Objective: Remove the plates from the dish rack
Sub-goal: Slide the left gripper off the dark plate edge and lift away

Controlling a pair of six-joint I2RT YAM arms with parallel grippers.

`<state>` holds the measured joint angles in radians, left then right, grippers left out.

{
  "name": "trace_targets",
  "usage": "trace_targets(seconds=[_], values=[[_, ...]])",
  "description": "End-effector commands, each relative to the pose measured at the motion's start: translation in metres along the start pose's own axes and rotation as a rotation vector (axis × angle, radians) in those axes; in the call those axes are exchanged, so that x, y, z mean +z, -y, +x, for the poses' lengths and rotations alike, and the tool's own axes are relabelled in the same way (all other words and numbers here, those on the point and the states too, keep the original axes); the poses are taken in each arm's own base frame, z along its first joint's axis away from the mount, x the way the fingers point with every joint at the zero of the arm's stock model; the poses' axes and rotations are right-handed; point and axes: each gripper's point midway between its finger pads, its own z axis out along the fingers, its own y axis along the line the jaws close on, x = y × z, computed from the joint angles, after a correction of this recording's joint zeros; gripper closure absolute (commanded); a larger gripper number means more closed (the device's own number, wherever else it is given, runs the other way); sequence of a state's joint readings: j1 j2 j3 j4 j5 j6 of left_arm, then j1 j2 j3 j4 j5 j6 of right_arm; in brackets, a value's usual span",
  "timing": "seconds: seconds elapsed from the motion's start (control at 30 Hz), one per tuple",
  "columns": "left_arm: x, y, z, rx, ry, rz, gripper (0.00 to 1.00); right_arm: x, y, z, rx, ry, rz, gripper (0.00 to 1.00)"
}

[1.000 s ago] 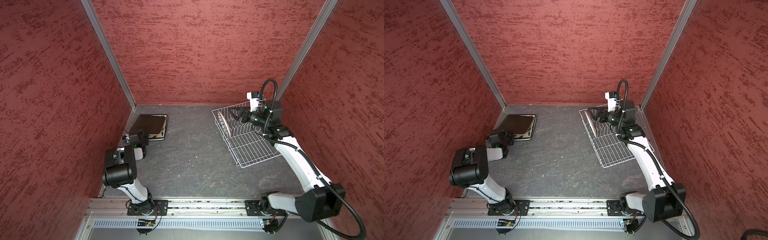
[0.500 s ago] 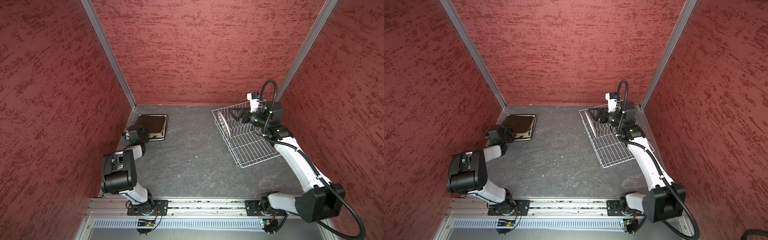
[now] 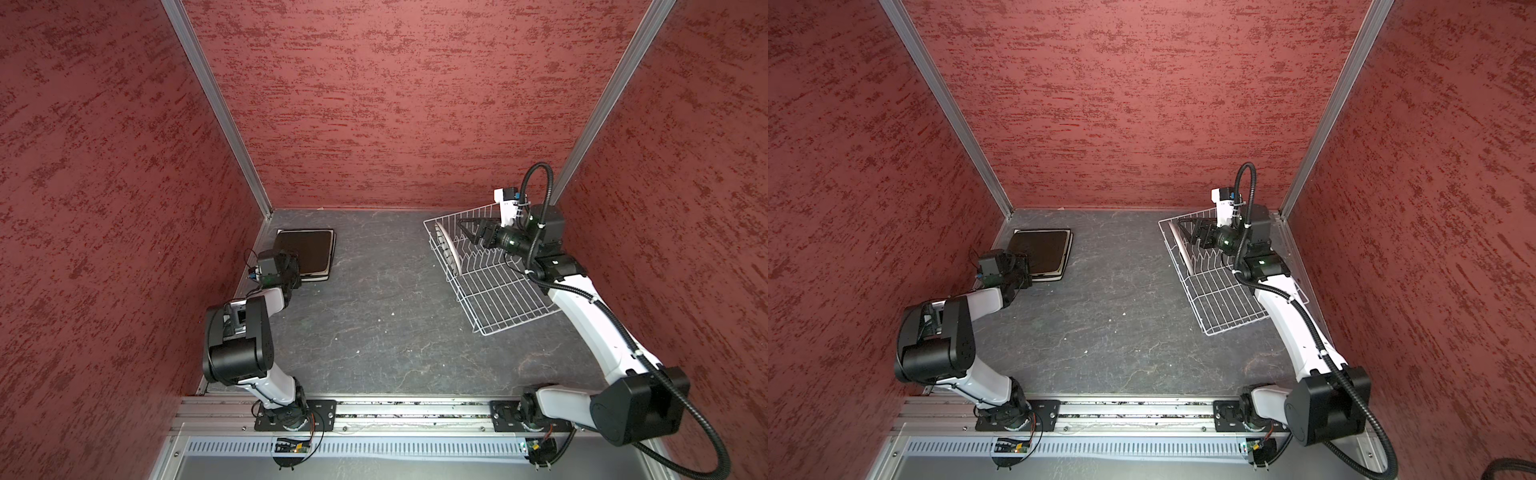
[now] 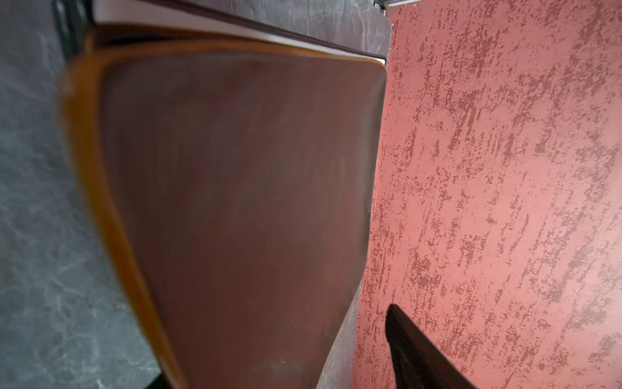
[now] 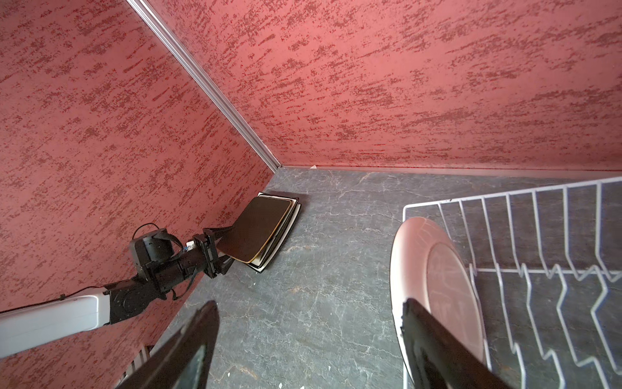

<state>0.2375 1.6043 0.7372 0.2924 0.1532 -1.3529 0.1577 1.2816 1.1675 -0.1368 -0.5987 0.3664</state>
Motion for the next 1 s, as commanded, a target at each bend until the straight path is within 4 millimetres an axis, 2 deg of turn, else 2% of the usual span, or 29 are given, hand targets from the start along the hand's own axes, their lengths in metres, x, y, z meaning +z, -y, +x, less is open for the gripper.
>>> trace_targets(seconds=[0.0, 0.33, 0.97], values=[[-0.001, 0.024, -0.001, 0.034, -0.013, 0.043, 0.22, -0.005, -0.003, -0.007, -0.035, 0.034, -0.009, 0.14], [-0.003, 0.017, 0.000, 0.077, -0.026, -0.037, 0.11, -0.006, 0.001, -0.004, -0.030, 0.029, -0.004, 0.14], [-0.016, 0.013, -0.008, 0.089, -0.018, -0.051, 0.04, -0.014, -0.001, -0.003, -0.033, 0.034, 0.002, 0.14]])
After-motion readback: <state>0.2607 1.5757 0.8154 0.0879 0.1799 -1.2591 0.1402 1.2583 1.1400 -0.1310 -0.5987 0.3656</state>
